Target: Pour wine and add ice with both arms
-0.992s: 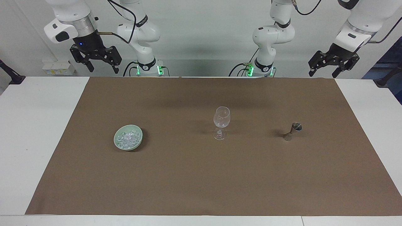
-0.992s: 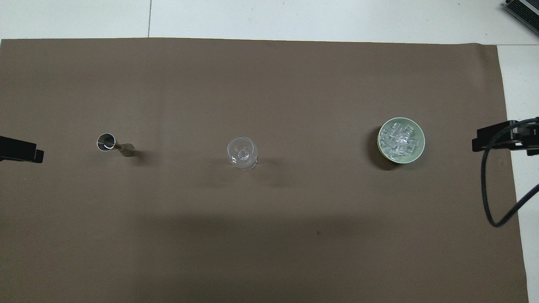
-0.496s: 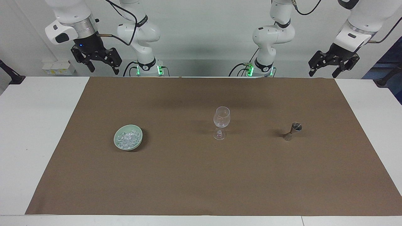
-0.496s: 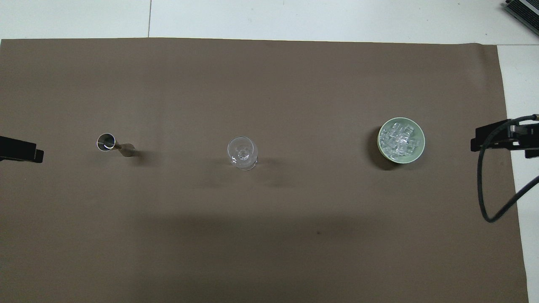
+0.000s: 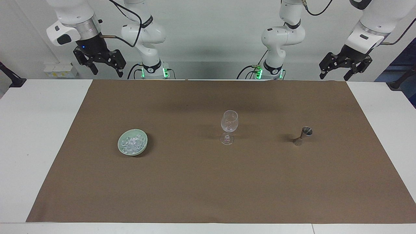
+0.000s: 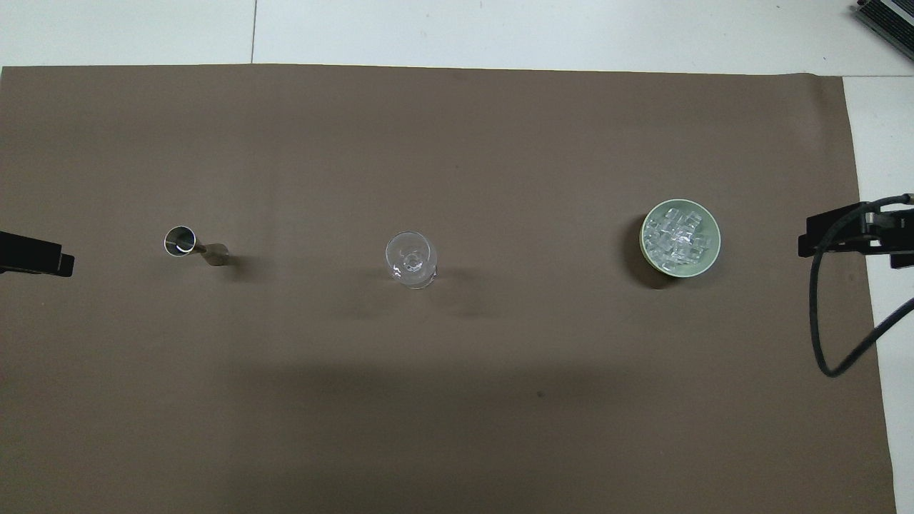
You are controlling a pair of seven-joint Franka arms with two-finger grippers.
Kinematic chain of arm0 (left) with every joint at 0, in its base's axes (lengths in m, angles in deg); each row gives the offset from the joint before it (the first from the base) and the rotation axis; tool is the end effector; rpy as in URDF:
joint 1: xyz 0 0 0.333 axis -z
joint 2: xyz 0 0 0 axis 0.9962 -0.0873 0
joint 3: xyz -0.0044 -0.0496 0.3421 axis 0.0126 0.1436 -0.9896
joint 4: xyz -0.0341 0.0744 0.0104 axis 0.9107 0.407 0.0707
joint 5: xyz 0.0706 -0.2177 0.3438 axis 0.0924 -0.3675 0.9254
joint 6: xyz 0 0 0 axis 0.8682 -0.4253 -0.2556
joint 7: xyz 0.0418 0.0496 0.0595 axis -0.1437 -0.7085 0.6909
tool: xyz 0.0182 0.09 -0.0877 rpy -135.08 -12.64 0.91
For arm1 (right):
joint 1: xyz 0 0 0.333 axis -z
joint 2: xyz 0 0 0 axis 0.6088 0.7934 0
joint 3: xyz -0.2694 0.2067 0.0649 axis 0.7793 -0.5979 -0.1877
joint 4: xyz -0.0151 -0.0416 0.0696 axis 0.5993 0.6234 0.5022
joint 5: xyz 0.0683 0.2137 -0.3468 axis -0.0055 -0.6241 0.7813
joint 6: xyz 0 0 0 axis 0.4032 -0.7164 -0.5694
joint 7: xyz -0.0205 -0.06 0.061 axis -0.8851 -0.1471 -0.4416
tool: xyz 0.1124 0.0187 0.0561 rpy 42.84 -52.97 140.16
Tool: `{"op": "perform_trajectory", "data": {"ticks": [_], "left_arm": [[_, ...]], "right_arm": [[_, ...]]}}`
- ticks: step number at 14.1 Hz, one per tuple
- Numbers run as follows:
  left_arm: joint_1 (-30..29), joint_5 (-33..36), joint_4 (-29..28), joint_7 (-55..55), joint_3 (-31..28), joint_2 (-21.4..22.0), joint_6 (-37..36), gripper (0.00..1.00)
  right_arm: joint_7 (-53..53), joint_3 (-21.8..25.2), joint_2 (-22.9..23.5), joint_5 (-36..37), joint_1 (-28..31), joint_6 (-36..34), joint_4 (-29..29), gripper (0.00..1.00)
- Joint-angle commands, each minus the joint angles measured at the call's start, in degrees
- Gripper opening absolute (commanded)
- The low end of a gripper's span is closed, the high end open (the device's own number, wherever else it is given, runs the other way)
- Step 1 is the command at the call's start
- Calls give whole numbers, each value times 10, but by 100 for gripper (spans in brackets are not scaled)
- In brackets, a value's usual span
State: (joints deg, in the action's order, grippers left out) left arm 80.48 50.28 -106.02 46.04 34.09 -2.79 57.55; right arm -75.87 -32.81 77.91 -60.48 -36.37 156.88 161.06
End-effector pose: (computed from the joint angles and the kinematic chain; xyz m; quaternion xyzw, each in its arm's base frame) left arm 0.5331 -0.0112 0.6685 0.9983 -0.0530 -0.0055 0.0215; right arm 0.5505 0.0089 0.6852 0.9972 -0.0733 -0.0118 0.0025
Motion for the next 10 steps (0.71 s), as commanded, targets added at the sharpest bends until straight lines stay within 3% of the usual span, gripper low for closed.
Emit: {"op": "perform_trajectory", "data": {"ticks": [1,6,10], "left_arm": [[-2,6,-6,-2,1,9,7,100],[-8,2,-9,17,1,11,8,100],[-9,1,-19,149,1,9,7,100]], "right_arm": [[-4,4,-12,-13,0,9,14,100],[-4,4,-12,-13,0,9,14,100],[-4,4,-12,-13,0,9,14,100]]}}
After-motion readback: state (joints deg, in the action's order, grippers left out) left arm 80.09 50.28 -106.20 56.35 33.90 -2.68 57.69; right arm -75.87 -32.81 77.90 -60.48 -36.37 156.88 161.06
